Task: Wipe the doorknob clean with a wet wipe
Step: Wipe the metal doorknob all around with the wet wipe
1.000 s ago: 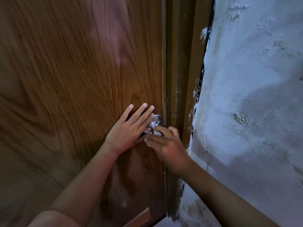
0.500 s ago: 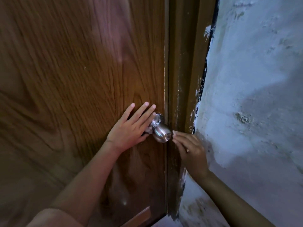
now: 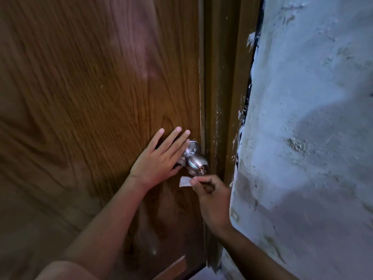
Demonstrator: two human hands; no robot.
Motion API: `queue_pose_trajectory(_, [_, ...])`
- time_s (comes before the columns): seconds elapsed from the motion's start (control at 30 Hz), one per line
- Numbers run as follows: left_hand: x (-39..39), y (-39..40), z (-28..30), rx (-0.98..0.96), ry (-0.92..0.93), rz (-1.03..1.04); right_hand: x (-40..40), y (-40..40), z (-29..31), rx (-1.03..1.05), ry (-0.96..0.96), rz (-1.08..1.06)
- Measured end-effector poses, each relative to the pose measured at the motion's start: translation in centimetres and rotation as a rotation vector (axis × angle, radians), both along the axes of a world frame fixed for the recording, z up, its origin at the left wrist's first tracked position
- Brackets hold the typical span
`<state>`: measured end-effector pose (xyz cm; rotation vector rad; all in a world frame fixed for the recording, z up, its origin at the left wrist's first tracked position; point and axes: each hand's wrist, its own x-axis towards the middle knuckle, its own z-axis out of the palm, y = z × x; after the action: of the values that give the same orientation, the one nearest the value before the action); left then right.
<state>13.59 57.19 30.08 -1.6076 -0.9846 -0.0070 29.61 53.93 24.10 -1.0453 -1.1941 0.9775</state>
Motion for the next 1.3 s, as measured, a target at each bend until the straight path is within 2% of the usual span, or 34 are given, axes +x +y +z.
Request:
queue_pose_trajectory(0.23, [0.0,0.1,-0.1,0.010,-0.013,-0.014,2.8,2.3,0.7,-0.074,0.138,-0.176])
queue_pose_trajectory(0.33, [0.0,0.1,-0.1,0.009,-0.009,-0.008,2.5,2.8,1.9,0.084,0.001,-0.186])
queue_pose_trajectory(0.43, [0.0,0.1,-0.1,0.007,-0.009,-0.010,1.8,2.5,2.6,0.319,-0.213,-0.157])
queue_pose_trajectory(0.57, [0.0,0.1,-0.1,0.009,-0.009,-0.009,1.8,1.6,1.5,0.552,-0.454,-0.153])
queue_pose_trajectory(0.67, [0.0,0.1,-0.2,0.010,-0.008,-0.013,2.0,1.3,0.1,0.718,-0.614,-0.074])
queue_pose_trajectory(0.77, [-0.1,0.1,-0.2,0.003,-0.010,-0.010,2.4,1.6,-1.2,0.708,-0.734,-0.036])
queue_pose_trajectory(0.9, [-0.1,0.1,-0.2,0.007,0.000,-0.002,3.3,2.2,-1.6,0.635,-0.762,-0.044])
queue_pose_trajectory(1.13, [0.0,0.0,-0.1,0.009,-0.008,-0.014,2.1,1.5,-1.0,0.818,-0.749,-0.007])
queue_pose_trajectory(1.3, [0.0,0.1,-0.1,0.007,0.000,-0.011,3.5,2.5,-1.0,0.567,-0.639,-0.097])
